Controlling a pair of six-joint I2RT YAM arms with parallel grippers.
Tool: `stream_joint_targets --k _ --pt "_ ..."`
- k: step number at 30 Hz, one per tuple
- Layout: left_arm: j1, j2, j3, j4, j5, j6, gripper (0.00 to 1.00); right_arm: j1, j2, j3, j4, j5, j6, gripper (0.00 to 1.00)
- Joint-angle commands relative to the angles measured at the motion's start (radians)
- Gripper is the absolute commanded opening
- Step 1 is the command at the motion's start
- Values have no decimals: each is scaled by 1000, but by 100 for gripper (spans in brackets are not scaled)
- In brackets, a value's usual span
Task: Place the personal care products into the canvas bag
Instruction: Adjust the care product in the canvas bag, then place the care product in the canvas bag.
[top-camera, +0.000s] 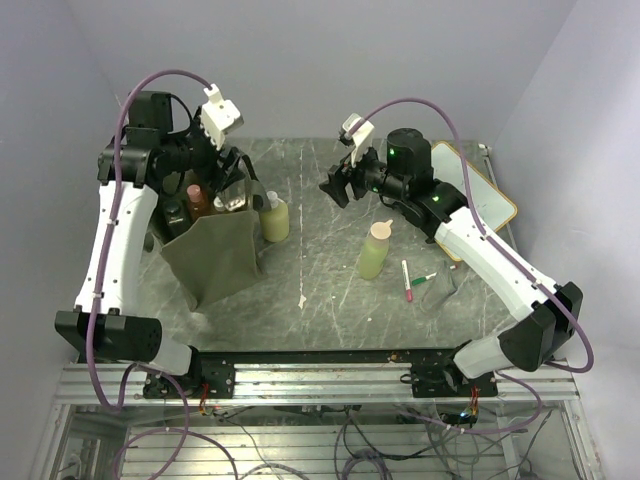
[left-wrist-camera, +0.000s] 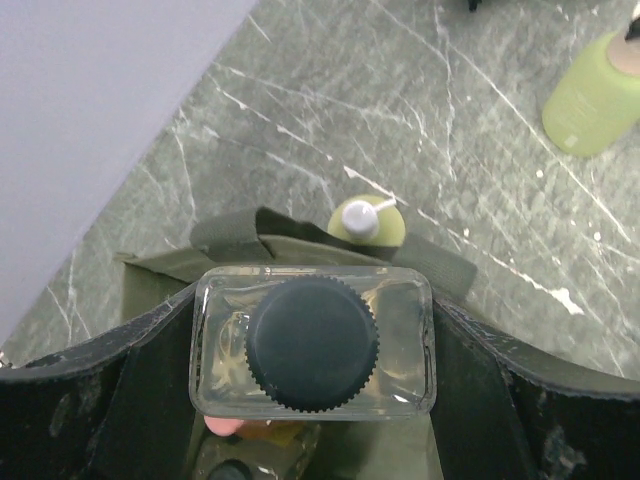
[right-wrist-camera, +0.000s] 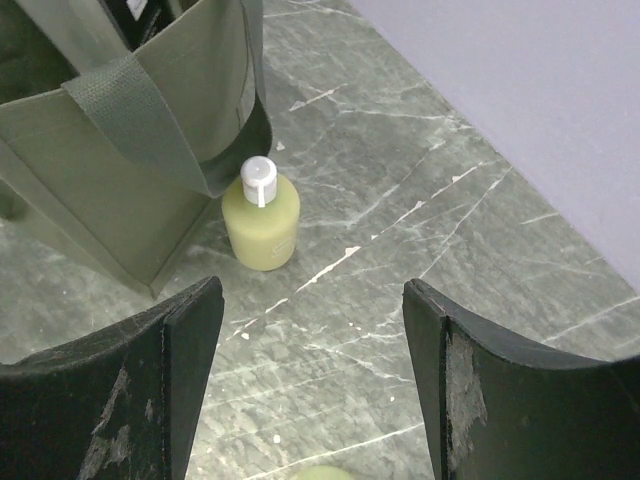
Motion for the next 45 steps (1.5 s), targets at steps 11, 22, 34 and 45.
stream_joint_targets --k 11,22,34,45 --pt "143 -11 50 -252 155 277 7 -5 38 14 12 -50 0 72" --pt "194 57 -104 -185 298 421 7 -5 54 18 21 -52 9 72" --pt "191 117 -222 -108 367 526 7 -5 69 23 32 -56 14 73" --pt "147 160 -269 -136 348 611 10 -5 62 14 32 -59 16 73"
